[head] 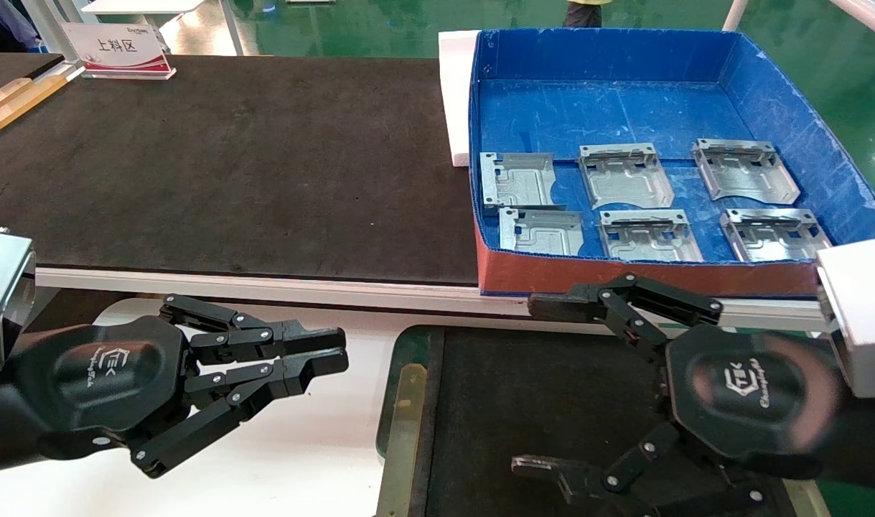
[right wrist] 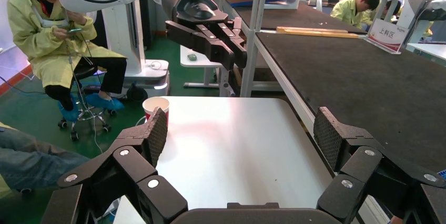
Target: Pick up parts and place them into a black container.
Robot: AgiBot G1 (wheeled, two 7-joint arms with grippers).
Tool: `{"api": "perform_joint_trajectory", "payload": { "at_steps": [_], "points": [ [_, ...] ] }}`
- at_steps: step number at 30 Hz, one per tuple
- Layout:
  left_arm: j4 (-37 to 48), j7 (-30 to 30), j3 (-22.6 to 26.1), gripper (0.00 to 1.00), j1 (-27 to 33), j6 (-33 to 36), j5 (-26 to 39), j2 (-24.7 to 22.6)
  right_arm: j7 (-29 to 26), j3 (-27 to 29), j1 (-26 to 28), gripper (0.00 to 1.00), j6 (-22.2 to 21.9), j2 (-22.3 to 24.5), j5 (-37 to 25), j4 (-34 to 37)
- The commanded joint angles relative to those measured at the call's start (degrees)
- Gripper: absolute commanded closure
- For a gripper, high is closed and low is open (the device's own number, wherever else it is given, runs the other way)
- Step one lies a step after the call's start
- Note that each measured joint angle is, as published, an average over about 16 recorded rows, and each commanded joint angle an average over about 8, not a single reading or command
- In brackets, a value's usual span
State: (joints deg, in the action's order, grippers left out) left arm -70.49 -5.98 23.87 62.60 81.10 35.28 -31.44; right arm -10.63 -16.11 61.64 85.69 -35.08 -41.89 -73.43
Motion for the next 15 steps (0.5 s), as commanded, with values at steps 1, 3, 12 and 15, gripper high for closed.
{"api": "perform_joint_trajectory", "payload": {
  "at_steps": [1, 3, 12, 15],
  "points": [
    [0.00, 0.00, 0.00, 1.00, 0.00, 0.00, 0.00, 0.00, 0.00, 0.00, 0.00, 0.00, 0.00, 0.00, 0.00, 0.00],
    [0.00, 0.00, 0.00, 1.00, 0.00, 0.00, 0.00, 0.00, 0.00, 0.00, 0.00, 0.00, 0.00, 0.00, 0.00, 0.00],
    [0.00, 0.00, 0.00, 1.00, 0.00, 0.00, 0.00, 0.00, 0.00, 0.00, 0.00, 0.00, 0.00, 0.00, 0.00, 0.00],
    [0.00, 0.00, 0.00, 1.00, 0.00, 0.00, 0.00, 0.00, 0.00, 0.00, 0.00, 0.00, 0.00, 0.00, 0.00, 0.00]
  ]
}}
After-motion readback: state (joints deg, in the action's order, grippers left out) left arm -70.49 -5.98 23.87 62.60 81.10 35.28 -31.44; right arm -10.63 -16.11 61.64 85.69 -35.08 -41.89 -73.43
